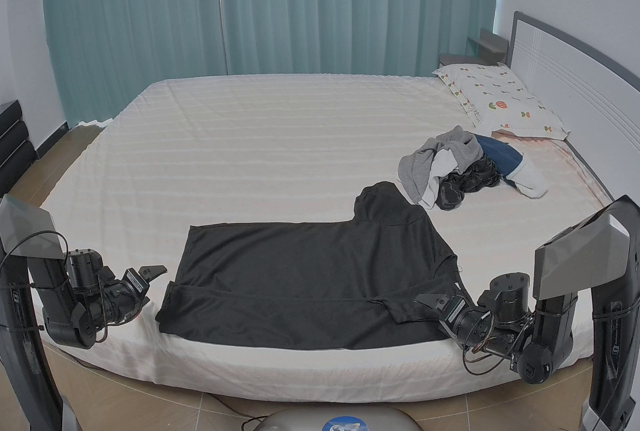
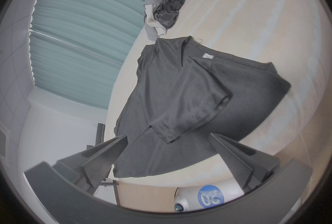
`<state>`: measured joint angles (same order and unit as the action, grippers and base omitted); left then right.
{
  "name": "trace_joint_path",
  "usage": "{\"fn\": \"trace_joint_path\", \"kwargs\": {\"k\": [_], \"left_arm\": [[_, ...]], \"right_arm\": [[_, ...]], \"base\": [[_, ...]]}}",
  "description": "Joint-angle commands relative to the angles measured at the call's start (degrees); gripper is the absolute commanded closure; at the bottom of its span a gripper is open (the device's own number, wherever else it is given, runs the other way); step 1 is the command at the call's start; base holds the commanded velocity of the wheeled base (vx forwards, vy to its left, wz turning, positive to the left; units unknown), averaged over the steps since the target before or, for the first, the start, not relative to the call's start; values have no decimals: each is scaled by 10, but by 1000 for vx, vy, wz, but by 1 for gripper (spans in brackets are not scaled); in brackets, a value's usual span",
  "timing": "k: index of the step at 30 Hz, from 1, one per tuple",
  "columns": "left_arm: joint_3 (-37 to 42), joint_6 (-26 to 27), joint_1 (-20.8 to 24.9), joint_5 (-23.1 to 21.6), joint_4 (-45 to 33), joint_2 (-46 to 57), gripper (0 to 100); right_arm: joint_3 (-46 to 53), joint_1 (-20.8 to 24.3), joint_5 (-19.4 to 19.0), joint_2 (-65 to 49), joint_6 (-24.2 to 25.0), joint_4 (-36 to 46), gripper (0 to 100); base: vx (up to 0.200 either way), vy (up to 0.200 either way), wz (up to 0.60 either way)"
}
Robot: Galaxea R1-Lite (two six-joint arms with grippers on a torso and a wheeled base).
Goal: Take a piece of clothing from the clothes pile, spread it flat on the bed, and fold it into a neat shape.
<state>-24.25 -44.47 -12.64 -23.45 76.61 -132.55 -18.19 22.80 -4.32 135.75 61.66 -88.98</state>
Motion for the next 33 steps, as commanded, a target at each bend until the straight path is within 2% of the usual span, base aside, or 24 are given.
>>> {"fn": "trace_joint_path", "kwargs": {"k": [1, 7, 11, 16, 21, 27, 30, 33], "left_arm": [[0, 0, 0, 0, 0, -1, 0], [-1, 0, 0, 0, 0, -1, 0], [-1, 0, 0, 0, 0, -1, 0], [-1, 1, 0, 0, 0, -1, 0], [-1, 1, 0, 0, 0, -1, 0], [-1, 1, 0, 0, 0, -1, 0], [-1, 1, 0, 0, 0, -1, 0], [-2, 1, 0, 0, 0, -1, 0]], "right_arm": [[7, 9, -1, -33, 2, -1, 0], [-30, 8, 3, -3, 1, 15, 0], [-55, 9, 7, 1, 0, 63, 0], [-79, 10, 33, 3, -2, 101, 0], [-114, 5, 33, 9, -4, 128, 0], [-124, 8, 41, 10, -10, 147, 0], [-124, 17, 64, 11, -11, 152, 0], [-127, 19, 65, 4, -10, 183, 0]], "base": [[0, 0, 0], [0, 0, 0], [0, 0, 0], [0, 0, 0], [0, 0, 0], [0, 0, 0], [0, 0, 0], [0, 0, 0]]}}
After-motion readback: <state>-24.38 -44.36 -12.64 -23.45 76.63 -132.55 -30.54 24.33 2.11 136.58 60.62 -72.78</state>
